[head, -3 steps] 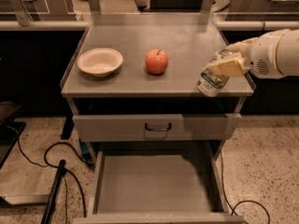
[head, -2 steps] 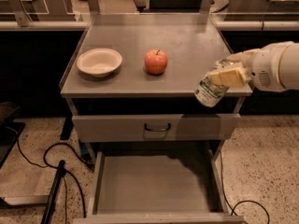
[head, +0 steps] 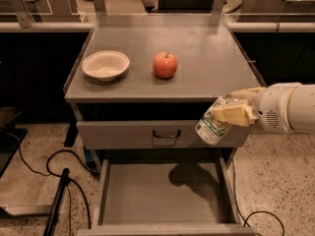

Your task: Place 7up can into middle drawer

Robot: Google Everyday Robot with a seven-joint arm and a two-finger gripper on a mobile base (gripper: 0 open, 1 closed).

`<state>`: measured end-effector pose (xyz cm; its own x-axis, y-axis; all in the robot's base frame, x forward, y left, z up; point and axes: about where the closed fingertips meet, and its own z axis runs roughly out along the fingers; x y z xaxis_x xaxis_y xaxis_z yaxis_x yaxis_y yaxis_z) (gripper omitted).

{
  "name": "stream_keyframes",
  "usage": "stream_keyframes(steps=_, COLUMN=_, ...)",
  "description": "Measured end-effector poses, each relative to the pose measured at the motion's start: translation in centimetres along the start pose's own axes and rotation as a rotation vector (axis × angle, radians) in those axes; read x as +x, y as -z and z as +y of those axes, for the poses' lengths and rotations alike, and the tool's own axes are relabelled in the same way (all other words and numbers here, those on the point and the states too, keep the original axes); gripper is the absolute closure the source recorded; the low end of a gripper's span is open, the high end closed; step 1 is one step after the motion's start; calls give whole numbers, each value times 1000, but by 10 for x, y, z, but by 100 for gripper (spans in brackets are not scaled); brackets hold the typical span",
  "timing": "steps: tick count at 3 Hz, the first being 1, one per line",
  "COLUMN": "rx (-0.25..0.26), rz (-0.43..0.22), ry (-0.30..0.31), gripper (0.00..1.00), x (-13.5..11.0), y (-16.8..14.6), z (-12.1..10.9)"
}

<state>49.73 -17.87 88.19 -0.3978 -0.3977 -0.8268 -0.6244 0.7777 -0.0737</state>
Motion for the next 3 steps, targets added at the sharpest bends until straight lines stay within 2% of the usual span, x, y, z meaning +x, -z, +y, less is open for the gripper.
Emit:
stream_keyframes(steps=1, rx=0, rz=0, ry=0, gripper=100, x=0, y=0, z=0)
stream_keyframes(steps=2, rx=5, rz=34, ry=0, gripper=100, x=28, y=-15, z=16)
stream_keyframes(steps=3, rx=33, rz=78, ry=-2, gripper=100, x=72, y=-41, z=34)
